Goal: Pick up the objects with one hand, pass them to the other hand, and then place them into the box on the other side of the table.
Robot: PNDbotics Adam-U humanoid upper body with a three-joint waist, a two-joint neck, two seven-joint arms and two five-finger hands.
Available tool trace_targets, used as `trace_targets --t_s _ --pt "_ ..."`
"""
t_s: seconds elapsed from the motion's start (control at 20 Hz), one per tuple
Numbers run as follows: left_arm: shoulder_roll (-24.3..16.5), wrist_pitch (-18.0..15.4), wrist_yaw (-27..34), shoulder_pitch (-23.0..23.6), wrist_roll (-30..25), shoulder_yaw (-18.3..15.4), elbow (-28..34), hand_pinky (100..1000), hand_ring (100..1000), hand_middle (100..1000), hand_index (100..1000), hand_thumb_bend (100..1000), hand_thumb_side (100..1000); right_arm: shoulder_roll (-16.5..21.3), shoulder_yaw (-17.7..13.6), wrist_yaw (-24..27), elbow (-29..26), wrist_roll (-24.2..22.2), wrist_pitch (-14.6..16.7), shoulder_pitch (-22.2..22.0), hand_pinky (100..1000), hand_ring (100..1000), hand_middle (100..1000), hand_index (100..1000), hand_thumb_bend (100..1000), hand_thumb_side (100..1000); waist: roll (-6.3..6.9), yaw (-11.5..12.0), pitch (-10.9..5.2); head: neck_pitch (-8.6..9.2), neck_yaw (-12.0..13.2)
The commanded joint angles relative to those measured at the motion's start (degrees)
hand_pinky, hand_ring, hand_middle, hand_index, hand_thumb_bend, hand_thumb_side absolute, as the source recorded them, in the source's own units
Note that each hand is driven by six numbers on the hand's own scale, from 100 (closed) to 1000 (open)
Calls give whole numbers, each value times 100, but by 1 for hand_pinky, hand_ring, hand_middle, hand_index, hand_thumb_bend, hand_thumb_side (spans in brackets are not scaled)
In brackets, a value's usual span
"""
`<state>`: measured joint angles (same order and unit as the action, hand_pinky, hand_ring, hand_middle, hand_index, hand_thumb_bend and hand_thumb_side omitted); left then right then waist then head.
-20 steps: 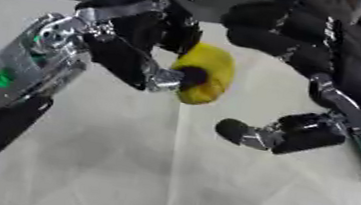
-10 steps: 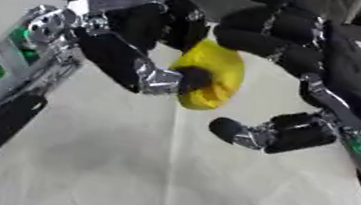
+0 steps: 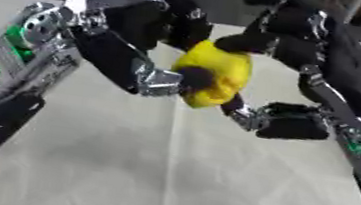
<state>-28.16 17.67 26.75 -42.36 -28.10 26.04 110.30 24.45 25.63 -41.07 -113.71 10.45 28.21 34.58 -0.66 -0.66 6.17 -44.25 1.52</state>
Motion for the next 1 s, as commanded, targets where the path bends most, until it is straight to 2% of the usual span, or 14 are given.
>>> trace_targets --t_s 0.05,0.15,0.2,0.3,0.4,0.5,0.6,0.8,1.0 --pt "-84 38 36 -89 14 -1 22 637 474 377 446 286 108 55 -47 61 -88 249 -127 58 752 430 305 493 100 269 75 8 -172 14 -23" --pt "-90 44 24 -89 19 5 -14 639 480 383 453 288 112 56 -42 85 -88 324 -173 53 746 425 298 418 100 259 76 5 -165 14 -20" --pt "-93 44 13 -88 20 7 -34 639 481 386 455 290 113 56 -39 94 -88 342 -194 50 746 424 297 410 100 256 76 3 -161 14 -20" --pt "-109 32 -38 -74 20 -1 -95 649 513 425 490 351 157 56 -36 113 -88 354 -226 40 748 421 295 382 100 238 78 -3 -153 14 -19" --pt "-122 -17 -121 -44 39 -38 -187 670 563 482 547 453 271 56 -46 136 -88 355 -245 24 750 417 292 373 100 237 80 -9 -148 14 -17" --pt "-132 -148 -262 -2 67 -129 -340 692 617 558 625 640 450 69 -63 154 -88 356 -258 7 752 417 292 365 100 233 79 -12 -147 14 -23" --pt "-129 -336 -459 32 169 -239 -590 712 657 611 684 735 530 96 -80 154 -88 352 -260 -17 753 418 292 362 100 231 75 -16 -150 14 -37" --pt "-112 -704 -798 124 371 -496 -1155 747 712 680 753 806 627 186 -152 124 -88 400 -263 -83 755 422 296 360 100 228 61 -26 -157 14 -51" --pt "-106 -967 -979 190 480 -718 -1464 753 723 696 766 811 673 289 -237 102 -88 502 -303 -142 756 429 306 362 100 219 49 -27 -158 14 -80"
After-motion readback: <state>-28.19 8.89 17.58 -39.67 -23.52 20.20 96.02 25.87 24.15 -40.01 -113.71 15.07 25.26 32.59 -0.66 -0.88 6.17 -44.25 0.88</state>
